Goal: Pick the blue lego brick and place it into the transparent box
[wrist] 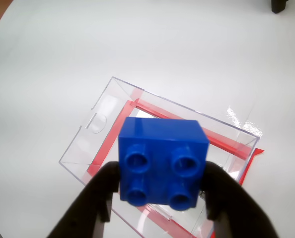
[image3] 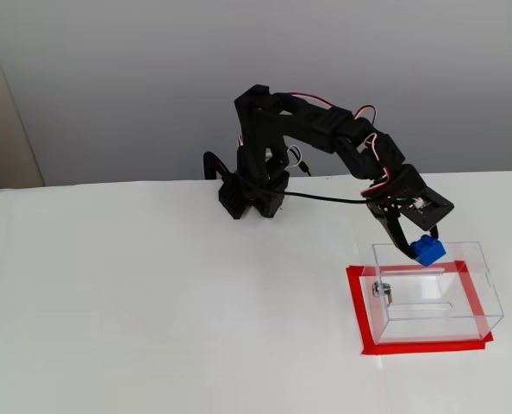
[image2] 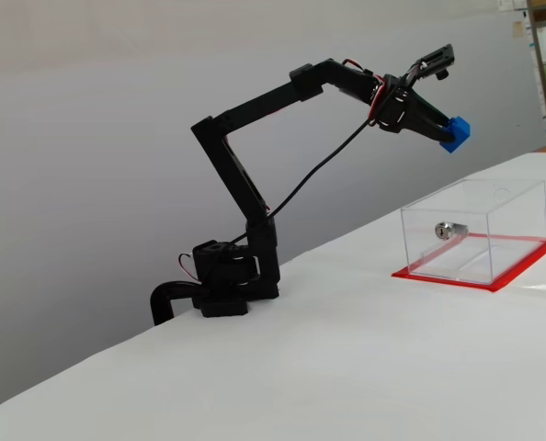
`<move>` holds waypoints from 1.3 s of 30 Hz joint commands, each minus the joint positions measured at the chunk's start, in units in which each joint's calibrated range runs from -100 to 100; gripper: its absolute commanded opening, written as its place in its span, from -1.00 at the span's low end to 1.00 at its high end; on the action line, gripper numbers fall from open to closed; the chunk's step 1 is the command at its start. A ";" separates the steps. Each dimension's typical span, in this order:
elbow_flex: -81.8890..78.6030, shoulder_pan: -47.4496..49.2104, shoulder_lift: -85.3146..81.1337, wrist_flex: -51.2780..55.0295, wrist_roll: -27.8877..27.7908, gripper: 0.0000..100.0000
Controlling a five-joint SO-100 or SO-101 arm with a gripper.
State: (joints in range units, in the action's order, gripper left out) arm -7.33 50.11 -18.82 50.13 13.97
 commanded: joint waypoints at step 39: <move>12.39 4.35 11.22 -1.30 -1.92 -0.30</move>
State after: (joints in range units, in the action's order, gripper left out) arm 1.06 54.06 -6.72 50.13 12.41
